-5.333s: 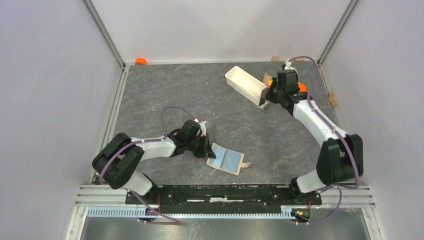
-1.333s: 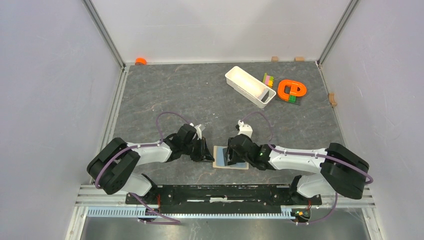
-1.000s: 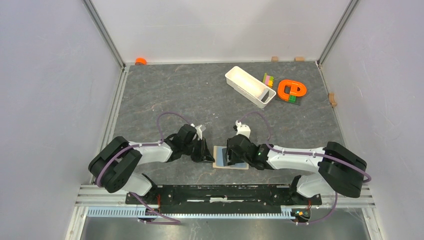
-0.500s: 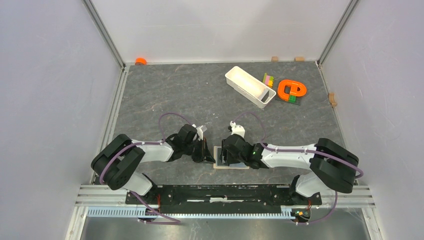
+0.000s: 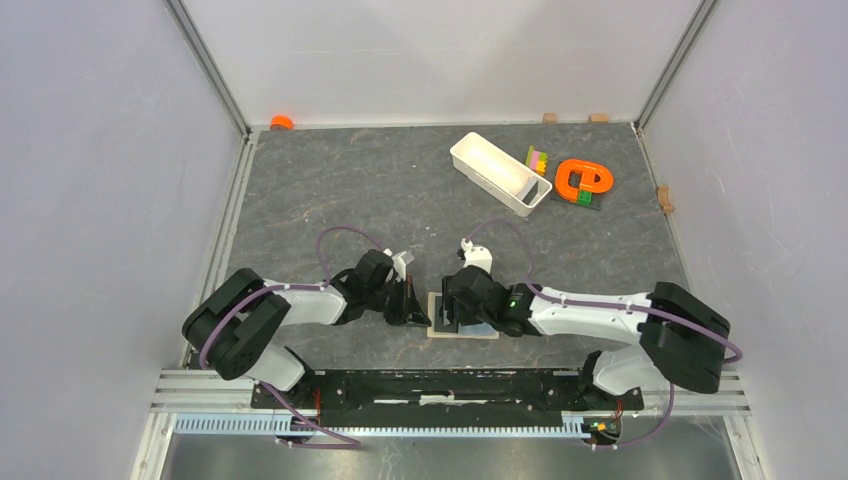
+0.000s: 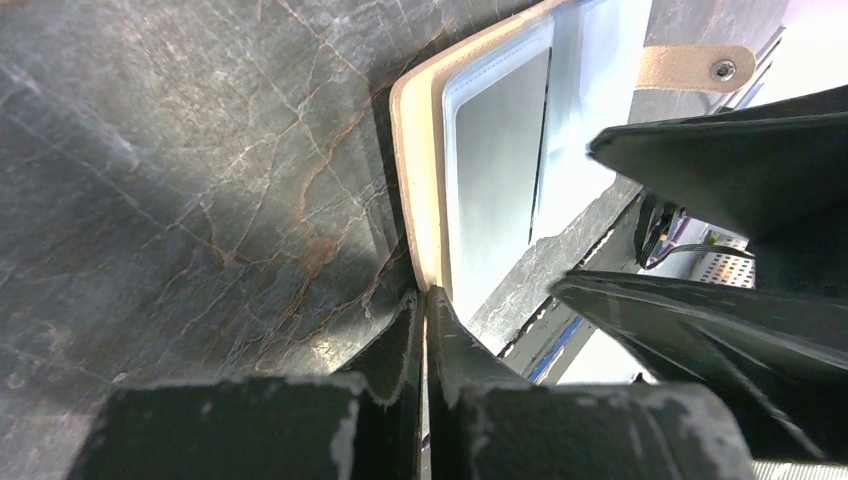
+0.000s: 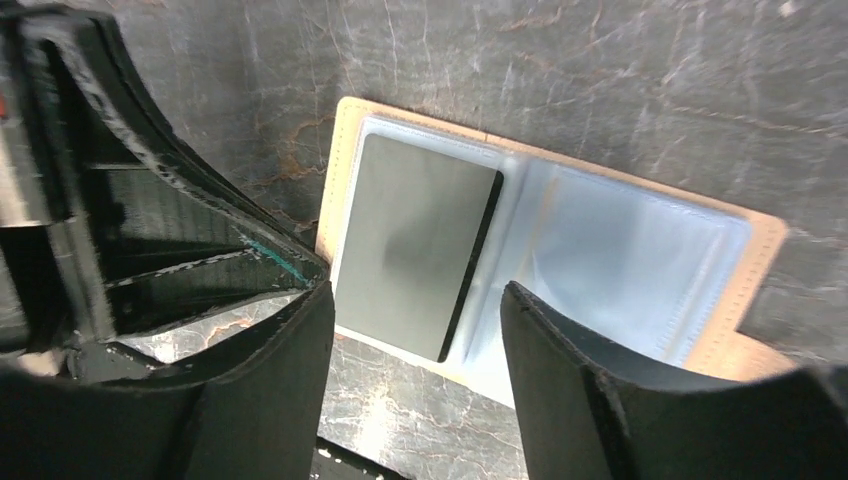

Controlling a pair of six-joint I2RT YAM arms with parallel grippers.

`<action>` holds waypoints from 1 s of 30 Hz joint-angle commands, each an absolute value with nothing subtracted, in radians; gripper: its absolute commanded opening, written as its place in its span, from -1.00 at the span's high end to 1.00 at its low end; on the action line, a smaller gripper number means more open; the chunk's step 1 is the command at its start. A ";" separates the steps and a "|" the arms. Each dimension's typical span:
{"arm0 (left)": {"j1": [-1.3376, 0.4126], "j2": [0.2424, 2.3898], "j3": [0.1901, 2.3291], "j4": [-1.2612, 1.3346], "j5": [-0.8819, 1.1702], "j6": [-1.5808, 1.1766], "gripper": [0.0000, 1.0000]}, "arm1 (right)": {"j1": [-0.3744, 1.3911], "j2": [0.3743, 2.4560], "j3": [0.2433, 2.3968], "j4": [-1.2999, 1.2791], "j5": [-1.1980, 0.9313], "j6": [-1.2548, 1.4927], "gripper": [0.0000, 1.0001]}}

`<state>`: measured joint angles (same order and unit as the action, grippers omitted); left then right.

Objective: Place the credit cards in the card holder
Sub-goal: Insert the credit card into the card slot.

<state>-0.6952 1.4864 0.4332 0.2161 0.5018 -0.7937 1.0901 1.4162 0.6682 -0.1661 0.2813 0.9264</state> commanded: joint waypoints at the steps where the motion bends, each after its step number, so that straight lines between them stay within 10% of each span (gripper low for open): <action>1: -0.695 1.506 0.413 0.259 0.488 -0.817 0.96 | 1.082 1.330 0.730 -0.282 0.383 0.877 -0.36; 30: -0.695 1.516 0.414 0.259 0.488 -0.821 0.96 | 0.942 1.204 0.454 -0.107 0.181 0.948 0.05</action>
<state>-0.6952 1.4963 0.4248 0.2489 0.5034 -0.8093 0.9440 1.2125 0.4763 -0.1654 0.2142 0.9161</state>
